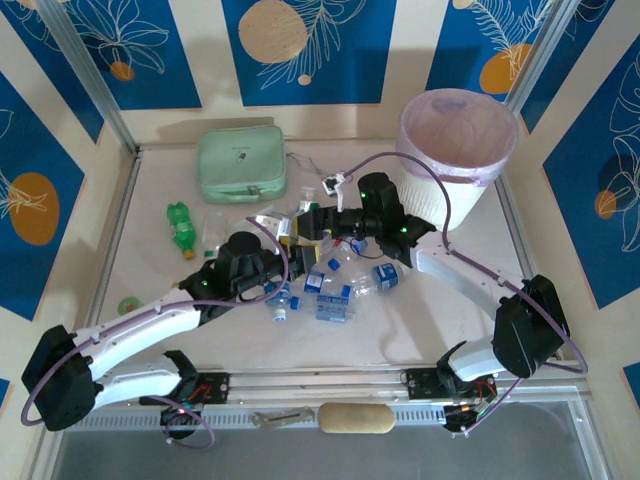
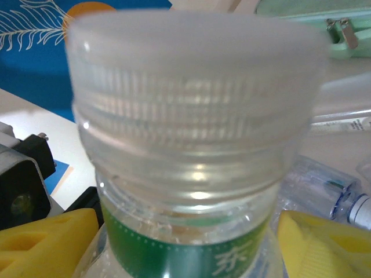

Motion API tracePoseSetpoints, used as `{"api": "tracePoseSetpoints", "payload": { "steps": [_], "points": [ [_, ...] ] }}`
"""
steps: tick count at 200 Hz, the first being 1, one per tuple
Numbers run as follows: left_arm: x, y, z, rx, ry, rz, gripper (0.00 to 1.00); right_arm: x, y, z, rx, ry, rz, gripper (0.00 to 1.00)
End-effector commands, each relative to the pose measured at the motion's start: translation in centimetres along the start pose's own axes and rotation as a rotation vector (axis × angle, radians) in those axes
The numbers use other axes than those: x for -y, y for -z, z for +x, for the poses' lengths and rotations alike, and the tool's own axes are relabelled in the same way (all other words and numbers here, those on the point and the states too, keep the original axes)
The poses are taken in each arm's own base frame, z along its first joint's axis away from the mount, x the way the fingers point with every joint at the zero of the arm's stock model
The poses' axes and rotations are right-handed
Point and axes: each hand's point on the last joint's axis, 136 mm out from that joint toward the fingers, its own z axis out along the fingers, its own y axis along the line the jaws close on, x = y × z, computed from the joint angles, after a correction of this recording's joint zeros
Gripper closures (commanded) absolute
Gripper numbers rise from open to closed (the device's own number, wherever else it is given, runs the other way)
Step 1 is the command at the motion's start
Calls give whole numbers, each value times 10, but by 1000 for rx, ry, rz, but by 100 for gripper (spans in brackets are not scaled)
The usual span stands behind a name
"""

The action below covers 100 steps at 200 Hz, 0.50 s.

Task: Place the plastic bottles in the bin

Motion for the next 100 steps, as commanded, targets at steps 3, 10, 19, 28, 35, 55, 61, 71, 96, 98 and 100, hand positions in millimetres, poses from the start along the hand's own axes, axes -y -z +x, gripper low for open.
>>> {"api": "tracePoseSetpoints", "payload": {
  "steps": [3, 10, 19, 28, 35, 55, 61, 71, 96, 98, 100],
  "points": [
    [12, 1, -26, 75, -20, 35, 65, 1, -4, 3, -13, 7, 20, 23],
    [12, 0, -26, 72, -19, 34, 65, 2, -3, 3, -12, 7, 23, 26],
    [11, -1, -25, 67, -18, 32, 64, 1, -3, 2, -9, 11, 22, 31],
    [10, -2, -24, 64, -17, 28, 62, 0, -2, 1, -8, 12, 23, 34],
    [8, -2, -23, 63, -17, 20, 59, 0, -2, 1, -6, 10, 24, 37],
    [4, -1, -22, 63, -18, -5, 42, 1, -2, -2, 1, 4, 39, 43],
    [2, -1, -21, 58, -18, -14, 30, 2, -1, -3, 5, 3, 41, 44],
    [1, 0, -20, 55, -17, -22, 10, 3, -1, -5, 14, -4, 51, 45],
    [-6, 7, -13, 47, -11, -41, 1, 17, 5, -16, 59, -27, 109, 47],
    [-6, 7, -12, 47, -10, -42, 1, 18, 5, -18, 65, -28, 115, 47],
    [-7, 8, -11, 47, -8, -43, 1, 20, 6, -19, 68, -31, 122, 48]
  ]
}}
